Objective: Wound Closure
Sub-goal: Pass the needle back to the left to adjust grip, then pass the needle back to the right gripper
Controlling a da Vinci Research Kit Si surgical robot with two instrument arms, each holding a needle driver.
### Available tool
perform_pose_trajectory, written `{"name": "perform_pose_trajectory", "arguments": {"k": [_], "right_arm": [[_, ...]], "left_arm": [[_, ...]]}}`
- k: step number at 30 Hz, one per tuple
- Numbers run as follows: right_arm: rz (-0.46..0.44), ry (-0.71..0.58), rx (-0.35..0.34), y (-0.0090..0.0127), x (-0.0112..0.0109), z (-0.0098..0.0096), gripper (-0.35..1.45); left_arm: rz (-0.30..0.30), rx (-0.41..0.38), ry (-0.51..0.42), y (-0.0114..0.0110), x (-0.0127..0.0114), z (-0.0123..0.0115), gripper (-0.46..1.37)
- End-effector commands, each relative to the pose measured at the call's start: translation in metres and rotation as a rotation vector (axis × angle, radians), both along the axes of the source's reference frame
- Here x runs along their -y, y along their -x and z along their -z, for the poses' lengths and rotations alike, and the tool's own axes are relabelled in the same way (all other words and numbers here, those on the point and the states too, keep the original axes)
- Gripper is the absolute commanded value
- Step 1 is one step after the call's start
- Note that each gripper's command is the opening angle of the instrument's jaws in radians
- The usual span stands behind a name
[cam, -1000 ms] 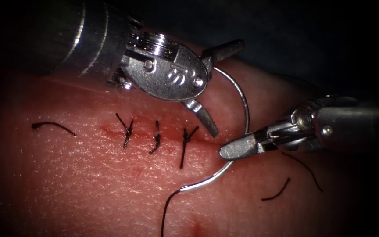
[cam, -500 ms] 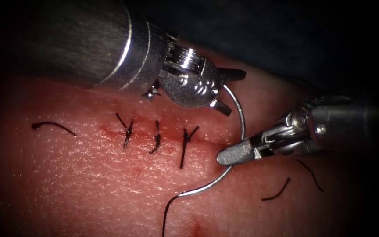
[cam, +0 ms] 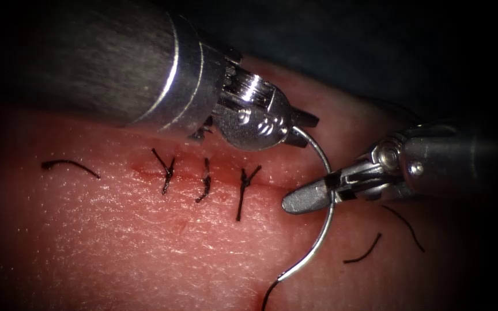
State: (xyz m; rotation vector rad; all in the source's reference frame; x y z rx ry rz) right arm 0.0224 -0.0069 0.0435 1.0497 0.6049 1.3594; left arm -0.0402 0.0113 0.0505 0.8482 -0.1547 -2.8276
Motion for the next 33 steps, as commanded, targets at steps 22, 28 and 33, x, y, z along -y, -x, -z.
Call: {"name": "perform_pose_trajectory", "arguments": {"k": [22,28,33], "right_arm": [[-0.146,0.444,-0.053,0.0058,-0.003,0.0019,1.18],[-0.064,0.649,-0.053,0.0056,-0.0042,0.0031,1.21],[-0.065,0.692,-0.132,0.0051,-0.0036,0.0051,1.12]], "left_arm": [[0.094,-0.012,0.014,-0.003,-0.0011,-0.0019,-0.35],[0.271,-0.021,-0.005,-0.0031,-0.0019,-0.0026,-0.35],[0.463,-0.11,0.045,-0.003,-0.003,-0.0032,-0.35]]}}
